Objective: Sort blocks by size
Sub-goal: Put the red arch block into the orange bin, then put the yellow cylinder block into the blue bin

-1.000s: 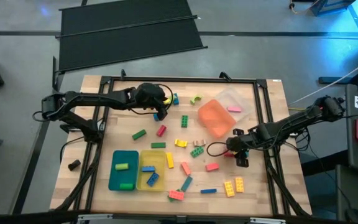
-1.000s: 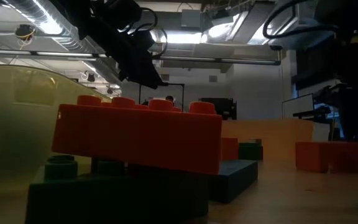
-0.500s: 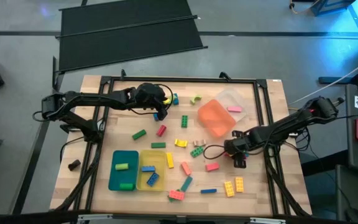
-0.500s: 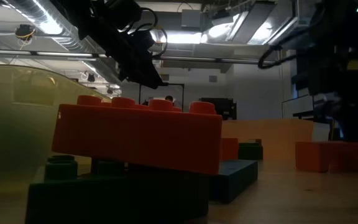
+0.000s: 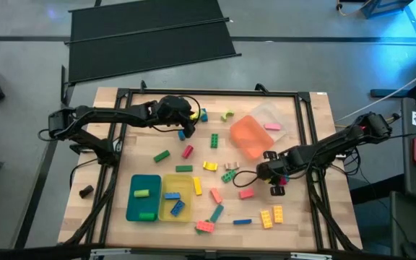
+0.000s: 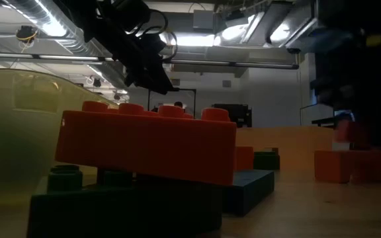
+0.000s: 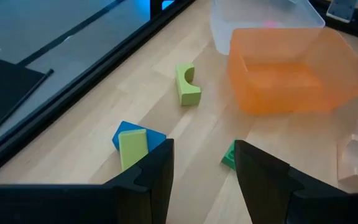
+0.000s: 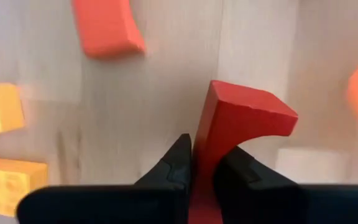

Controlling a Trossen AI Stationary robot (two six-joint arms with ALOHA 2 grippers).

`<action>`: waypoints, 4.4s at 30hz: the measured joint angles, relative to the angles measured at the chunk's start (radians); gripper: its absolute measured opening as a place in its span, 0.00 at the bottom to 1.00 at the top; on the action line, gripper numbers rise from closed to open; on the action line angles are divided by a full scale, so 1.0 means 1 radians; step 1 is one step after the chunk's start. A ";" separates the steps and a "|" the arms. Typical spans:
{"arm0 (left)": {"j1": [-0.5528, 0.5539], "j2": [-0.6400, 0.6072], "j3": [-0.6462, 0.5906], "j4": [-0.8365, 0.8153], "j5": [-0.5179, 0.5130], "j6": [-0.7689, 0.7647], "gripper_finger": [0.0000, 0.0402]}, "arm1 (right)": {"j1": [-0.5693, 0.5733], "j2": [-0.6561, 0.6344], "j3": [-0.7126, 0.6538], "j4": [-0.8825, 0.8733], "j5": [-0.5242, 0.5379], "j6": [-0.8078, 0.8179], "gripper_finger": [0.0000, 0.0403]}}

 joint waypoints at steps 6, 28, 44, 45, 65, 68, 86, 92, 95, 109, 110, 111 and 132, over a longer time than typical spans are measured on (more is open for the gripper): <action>0.000 0.000 0.000 -0.001 -0.014 0.014 0.38 | -0.002 0.000 0.152 -0.168 0.179 -0.099 0.16; 0.122 0.000 0.000 -0.035 -0.117 -0.179 0.38 | -0.373 0.000 0.228 -0.165 0.422 -0.426 0.18; 0.159 0.002 -0.056 -0.123 -0.117 0.021 0.38 | -0.413 0.000 0.228 -0.093 0.361 -0.424 0.27; 0.164 0.002 -0.056 -0.136 -0.116 0.021 0.38 | -0.413 0.000 0.228 -0.093 0.361 -0.424 0.28; 0.229 0.002 -0.056 -0.289 -0.112 -0.168 0.38 | -0.412 0.000 0.228 -0.093 0.361 -0.423 0.32; 0.229 0.001 -0.056 -0.259 -0.113 -0.137 0.38 | -0.412 0.000 0.228 -0.093 0.361 -0.423 0.32; 0.230 0.000 -0.056 -0.282 -0.103 -0.145 0.38 | -0.412 0.000 0.228 -0.094 0.361 -0.423 0.32; 0.230 0.000 -0.056 -0.229 -0.104 -0.027 0.38 | -0.412 0.000 0.228 -0.096 0.361 -0.423 0.32; 0.229 0.000 -0.056 -0.218 -0.104 -0.009 0.38 | -0.412 0.000 0.228 -0.096 0.361 -0.423 0.32; 0.229 0.059 -0.056 -0.281 -0.104 -0.092 0.38 | -0.412 0.000 0.228 -0.102 0.361 -0.423 0.32; 0.229 0.059 -0.056 -0.279 -0.104 -0.094 0.38 | -0.412 0.000 0.228 -0.102 0.361 -0.423 0.32; 0.229 0.059 -0.056 -0.281 -0.104 -0.096 0.38 | -0.412 0.000 0.228 -0.102 0.361 -0.423 0.32; 0.227 0.131 -0.061 -0.295 -0.074 -0.145 0.38 | -0.412 0.000 0.228 -0.103 0.361 -0.423 0.32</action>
